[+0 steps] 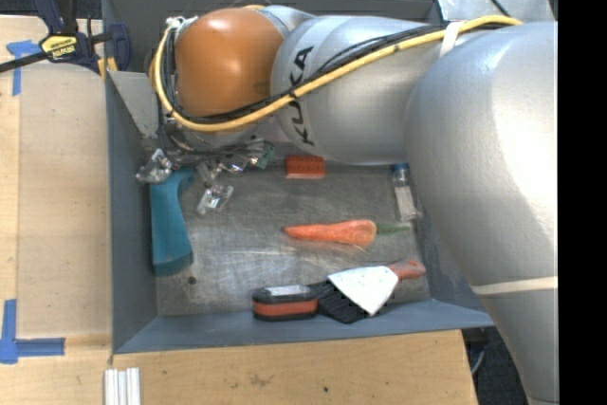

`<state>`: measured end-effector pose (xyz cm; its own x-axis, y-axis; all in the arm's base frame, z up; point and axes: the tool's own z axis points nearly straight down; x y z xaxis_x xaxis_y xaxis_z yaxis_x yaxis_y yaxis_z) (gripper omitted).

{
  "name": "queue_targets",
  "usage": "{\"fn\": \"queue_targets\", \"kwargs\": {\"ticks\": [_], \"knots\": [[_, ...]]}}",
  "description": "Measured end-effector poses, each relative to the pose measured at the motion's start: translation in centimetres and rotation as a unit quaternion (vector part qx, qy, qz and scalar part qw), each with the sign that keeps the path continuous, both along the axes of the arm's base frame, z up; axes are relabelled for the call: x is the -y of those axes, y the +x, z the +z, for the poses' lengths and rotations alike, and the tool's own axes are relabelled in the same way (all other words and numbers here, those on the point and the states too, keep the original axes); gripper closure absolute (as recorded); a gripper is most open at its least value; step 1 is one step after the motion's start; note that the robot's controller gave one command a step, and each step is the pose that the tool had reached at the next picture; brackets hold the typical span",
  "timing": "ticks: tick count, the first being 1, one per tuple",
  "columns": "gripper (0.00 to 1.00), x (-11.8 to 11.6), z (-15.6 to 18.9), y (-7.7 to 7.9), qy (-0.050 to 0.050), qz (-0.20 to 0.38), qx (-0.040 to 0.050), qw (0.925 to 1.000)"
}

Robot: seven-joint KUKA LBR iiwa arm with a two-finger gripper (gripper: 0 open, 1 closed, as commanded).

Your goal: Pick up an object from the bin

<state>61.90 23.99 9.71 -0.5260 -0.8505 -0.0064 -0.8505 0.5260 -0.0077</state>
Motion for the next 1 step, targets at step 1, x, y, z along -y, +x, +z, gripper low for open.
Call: {"fn": "queue_targets", "kwargs": {"ticks": [1], "knots": [[1.00,-0.11,-1.27,0.31,-0.004,0.014,-0.0052,0.9999]]}}
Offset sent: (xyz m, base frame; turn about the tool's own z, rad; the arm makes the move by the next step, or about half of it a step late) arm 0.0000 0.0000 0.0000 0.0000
